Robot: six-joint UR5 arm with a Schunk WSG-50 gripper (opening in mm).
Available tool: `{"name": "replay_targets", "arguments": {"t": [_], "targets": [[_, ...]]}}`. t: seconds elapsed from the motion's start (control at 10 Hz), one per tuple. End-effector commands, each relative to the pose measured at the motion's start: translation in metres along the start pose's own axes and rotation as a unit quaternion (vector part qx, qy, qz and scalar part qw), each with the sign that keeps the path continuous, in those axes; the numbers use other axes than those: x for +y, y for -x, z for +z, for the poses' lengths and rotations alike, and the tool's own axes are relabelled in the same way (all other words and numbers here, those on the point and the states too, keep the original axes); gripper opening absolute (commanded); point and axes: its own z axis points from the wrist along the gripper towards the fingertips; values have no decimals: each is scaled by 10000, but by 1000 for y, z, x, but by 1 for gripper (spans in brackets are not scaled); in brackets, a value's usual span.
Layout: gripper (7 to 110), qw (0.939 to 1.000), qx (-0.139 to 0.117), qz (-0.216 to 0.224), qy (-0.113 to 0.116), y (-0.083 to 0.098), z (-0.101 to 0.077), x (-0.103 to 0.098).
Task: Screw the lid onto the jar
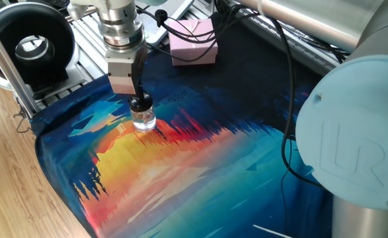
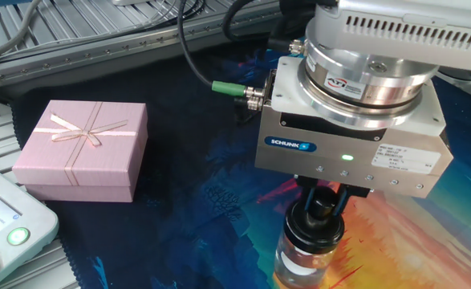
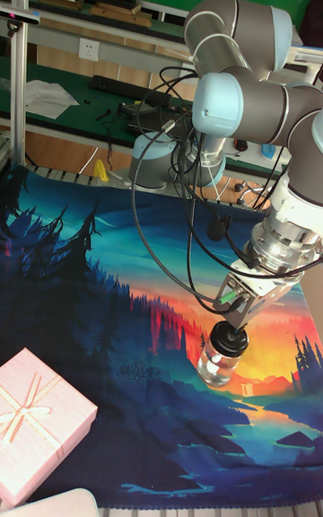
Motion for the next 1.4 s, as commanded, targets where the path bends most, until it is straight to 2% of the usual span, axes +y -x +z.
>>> {"name": "replay_targets", "arguments": {"t": [0.0, 0.5, 0.7, 1.3], "targets": [[7, 9996, -30, 270, 93, 2, -2, 2], [7, 9981, -56, 588, 152, 1, -1, -4], [7, 9973, -14, 711, 175, -1, -6, -3], [7, 9956, -11, 914, 224, -1, -5, -3]]}}
